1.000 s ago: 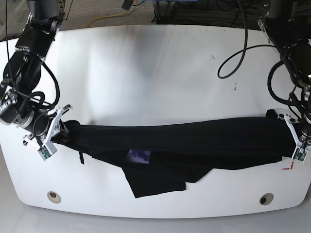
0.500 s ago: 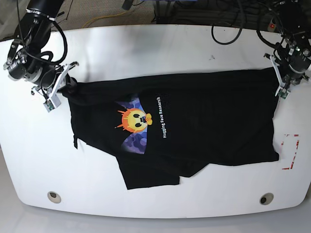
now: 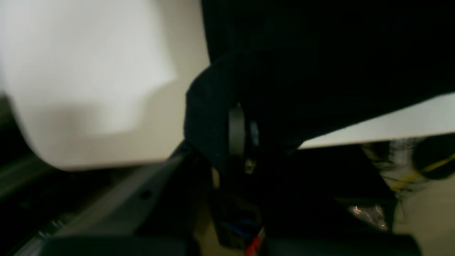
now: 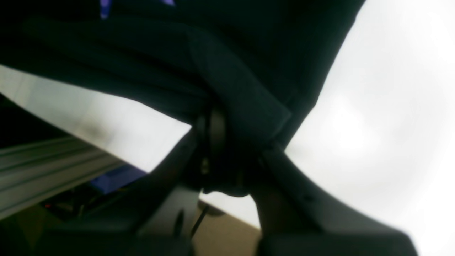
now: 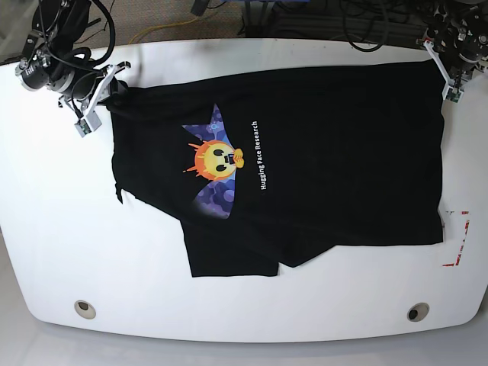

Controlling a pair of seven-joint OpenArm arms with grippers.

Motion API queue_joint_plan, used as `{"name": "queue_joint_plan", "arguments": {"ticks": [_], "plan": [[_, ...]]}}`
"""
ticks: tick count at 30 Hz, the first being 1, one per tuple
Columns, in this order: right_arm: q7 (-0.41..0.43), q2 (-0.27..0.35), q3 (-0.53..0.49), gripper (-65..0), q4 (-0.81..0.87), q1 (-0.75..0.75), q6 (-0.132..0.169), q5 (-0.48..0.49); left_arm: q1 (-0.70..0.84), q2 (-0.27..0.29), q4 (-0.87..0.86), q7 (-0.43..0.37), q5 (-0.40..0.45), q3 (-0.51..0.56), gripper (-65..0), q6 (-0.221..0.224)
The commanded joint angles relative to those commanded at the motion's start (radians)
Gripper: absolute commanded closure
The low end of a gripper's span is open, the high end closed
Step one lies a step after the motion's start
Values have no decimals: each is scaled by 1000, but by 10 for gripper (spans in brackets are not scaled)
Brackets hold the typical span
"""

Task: Fold the T-shirt properly
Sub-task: 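Pull the shirt's shoulder corners apart with both grippers to flatten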

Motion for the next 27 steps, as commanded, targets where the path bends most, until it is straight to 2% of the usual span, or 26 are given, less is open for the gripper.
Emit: {"name": "queue_joint_plan", "arguments": {"ticks": [5, 11, 13, 14, 15, 18, 20, 22, 27], "plan": [[0, 2, 0, 0, 2, -38, 0, 0, 20, 0, -29, 0, 0, -49, 0, 0], [0, -3, 0, -8, 2, -38, 0, 0, 18, 0, -28, 0, 0, -48, -4, 0], [0, -14, 0, -68, 0, -38, 0, 0, 17, 0, -28, 0, 0, -37, -10, 0], [0, -18, 0, -128, 2, -37, 0, 0, 15, 0, -28, 0, 0, -20, -31, 0], [0, -21, 2, -227, 3, -34, 0, 0, 11, -2, -28, 0, 0, 0, -89, 0], [3, -21, 12, -461, 5, -25, 0, 0, -21, -2, -26, 3, 0, 14, -296, 0], [3, -28, 63, -579, 5, 2, 0, 2, -48, -2, -29, 5, 0, 15, -443, 0], [3, -28, 84, -599, 0, 20, 0, 2, -63, -2, -28, 5, 0, 15, -497, 0], [3, -20, 92, -599, -9, 112, 0, -6, -110, -29, -25, 5, 0, 15, -487, 0]]}}
